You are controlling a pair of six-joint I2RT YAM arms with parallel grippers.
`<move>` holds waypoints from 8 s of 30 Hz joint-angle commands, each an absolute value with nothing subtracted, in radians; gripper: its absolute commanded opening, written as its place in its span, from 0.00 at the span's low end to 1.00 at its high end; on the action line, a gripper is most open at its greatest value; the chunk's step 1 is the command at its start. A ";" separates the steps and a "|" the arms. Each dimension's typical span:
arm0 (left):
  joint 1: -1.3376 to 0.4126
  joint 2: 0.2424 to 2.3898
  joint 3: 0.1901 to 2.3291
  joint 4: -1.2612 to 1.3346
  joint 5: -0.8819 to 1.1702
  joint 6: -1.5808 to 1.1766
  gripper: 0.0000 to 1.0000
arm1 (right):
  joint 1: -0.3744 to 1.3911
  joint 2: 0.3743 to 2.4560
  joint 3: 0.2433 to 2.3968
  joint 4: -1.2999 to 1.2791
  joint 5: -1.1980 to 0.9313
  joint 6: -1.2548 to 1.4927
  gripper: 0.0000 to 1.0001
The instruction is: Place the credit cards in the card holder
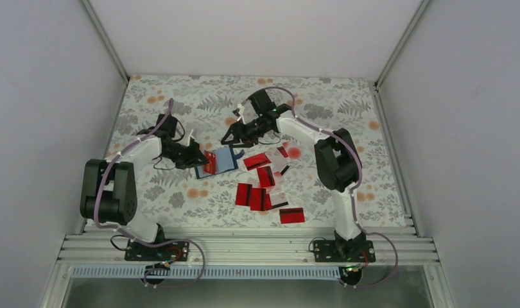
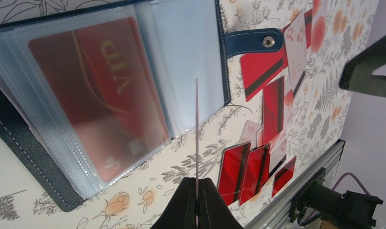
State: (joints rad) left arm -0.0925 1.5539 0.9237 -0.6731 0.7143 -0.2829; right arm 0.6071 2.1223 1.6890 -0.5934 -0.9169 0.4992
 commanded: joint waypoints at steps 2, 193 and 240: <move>-0.082 1.614 0.922 -0.677 0.715 -0.243 0.02 | 0.626 2.168 1.718 -0.559 -0.896 0.534 0.47; -0.172 1.797 0.808 -0.191 0.719 -0.507 0.15 | 0.657 2.263 1.599 -0.572 -0.739 0.411 0.18; -0.333 1.907 1.073 -0.585 0.409 -0.675 0.41 | 0.664 2.230 1.539 -0.431 -0.828 0.514 0.17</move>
